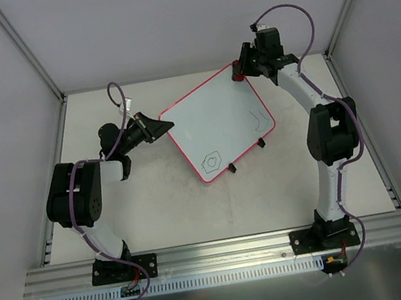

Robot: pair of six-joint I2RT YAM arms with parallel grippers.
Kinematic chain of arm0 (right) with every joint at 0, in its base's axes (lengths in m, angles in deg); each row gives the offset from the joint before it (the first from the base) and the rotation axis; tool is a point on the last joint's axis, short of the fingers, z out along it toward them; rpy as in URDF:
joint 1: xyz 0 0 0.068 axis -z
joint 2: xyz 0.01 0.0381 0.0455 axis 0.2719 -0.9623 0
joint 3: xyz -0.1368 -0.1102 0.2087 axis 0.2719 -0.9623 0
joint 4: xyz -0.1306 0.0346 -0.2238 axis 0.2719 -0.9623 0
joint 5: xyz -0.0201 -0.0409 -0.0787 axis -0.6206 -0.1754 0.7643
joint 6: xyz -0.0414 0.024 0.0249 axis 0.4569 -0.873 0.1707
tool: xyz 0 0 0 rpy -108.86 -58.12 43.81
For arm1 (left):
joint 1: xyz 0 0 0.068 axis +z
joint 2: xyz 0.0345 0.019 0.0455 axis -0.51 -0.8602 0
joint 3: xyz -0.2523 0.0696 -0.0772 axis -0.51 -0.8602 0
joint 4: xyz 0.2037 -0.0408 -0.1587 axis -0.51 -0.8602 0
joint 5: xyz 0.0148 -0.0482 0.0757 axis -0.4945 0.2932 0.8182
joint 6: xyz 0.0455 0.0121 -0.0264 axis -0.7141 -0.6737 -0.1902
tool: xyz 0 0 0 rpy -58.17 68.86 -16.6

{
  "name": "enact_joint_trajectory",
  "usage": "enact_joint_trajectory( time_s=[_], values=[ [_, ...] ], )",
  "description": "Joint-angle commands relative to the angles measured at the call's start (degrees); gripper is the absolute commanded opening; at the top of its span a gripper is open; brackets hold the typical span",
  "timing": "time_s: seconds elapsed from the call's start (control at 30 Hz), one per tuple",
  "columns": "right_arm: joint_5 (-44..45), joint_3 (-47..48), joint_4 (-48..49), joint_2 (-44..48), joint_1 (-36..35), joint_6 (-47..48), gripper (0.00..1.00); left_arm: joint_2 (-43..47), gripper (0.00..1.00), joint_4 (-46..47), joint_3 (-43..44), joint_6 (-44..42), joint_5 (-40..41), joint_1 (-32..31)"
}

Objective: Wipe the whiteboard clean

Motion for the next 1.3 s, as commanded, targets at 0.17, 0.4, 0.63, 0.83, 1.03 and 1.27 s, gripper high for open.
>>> enact_joint_trajectory(
  time_s=[0.17, 0.4, 0.63, 0.83, 1.03, 1.27],
  values=[
    [-3.9, 10.6, -1.3, -5.5, -1.6, 3.3, 0.00, 0.2, 0.00, -0.6, 1.2, -8.6, -3.1, -0.9],
    [-9.6, 10.7, -1.6, -5.1, -5.8, 11.4, 0.00, -0.1, 0.00, -0.8, 1.5, -8.6, -3.0, -0.9],
    [-6.0, 10.4, -1.5, -5.1, -8.0, 14.3, 0.00, -0.1, 0.00, -0.8, 1.4, -8.7, -3.1, -0.9],
    [4.1, 10.6, -1.5, -5.8, -6.8, 10.1, 0.00, 0.1, 0.00, -1.1, 1.4, -8.9, -3.2, -0.9],
    [13.7, 8.9, -1.7, -5.0, -4.4, 5.1, 0.00, 0.2, 0.00, -1.2, 1.3, -8.9, -3.2, -0.9],
    [11.6, 4.3, -1.7, -2.3, -2.1, 5.1, 0.00, 0.2, 0.00, -1.2, 1.4, -8.9, -3.1, -0.9]
  ],
)
